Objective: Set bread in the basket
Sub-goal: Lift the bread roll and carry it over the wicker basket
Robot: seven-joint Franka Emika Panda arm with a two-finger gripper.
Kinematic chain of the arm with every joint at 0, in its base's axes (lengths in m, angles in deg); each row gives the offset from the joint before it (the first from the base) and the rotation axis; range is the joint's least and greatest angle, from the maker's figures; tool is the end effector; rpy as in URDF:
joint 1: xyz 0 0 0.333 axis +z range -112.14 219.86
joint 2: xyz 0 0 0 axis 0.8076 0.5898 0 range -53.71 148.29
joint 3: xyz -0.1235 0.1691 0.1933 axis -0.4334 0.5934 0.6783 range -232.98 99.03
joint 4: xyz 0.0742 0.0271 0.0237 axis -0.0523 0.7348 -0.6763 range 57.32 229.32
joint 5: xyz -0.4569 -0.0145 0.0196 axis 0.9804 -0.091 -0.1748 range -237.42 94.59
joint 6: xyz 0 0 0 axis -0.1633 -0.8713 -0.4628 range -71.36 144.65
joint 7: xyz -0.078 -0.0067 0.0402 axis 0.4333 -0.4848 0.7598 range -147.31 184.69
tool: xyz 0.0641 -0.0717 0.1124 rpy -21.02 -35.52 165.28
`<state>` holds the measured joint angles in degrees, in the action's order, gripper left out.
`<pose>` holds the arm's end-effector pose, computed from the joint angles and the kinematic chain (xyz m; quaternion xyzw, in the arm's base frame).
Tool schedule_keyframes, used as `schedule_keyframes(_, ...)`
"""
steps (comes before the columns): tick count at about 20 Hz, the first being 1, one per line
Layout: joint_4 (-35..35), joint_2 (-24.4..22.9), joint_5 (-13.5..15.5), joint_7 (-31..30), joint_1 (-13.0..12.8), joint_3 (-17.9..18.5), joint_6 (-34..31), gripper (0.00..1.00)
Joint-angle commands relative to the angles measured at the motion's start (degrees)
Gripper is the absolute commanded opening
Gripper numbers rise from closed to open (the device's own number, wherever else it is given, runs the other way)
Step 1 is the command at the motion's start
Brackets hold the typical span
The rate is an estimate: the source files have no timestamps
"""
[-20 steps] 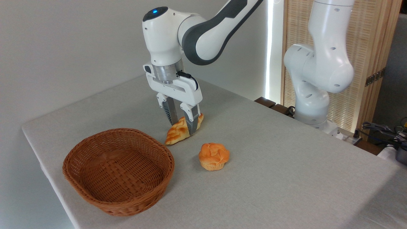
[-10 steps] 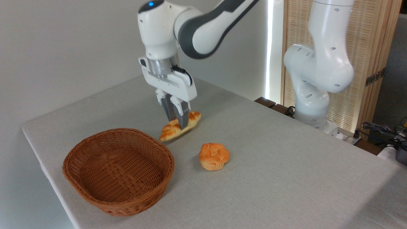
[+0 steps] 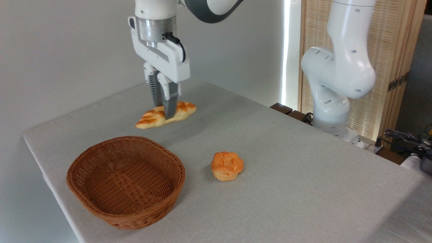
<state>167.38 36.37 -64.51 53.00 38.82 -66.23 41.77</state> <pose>0.5728 -0.1586 0.4748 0.9144 -0.3929 0.0871 0.0441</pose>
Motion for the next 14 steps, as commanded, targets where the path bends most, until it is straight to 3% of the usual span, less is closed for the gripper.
schedule_keyframes(1,-1.65,4.57,1.71,3.13,-0.17,1.19,10.28,0.44)
schedule_keyframes(4,-1.74,7.74,1.36,3.13,-0.52,1.19,18.81,0.44)
schedule_keyframes(9,-1.74,12.05,1.36,3.04,-0.87,0.75,26.02,0.45)
schedule_keyframes(14,-1.74,14.08,1.01,3.04,-1.13,0.31,29.64,0.58)
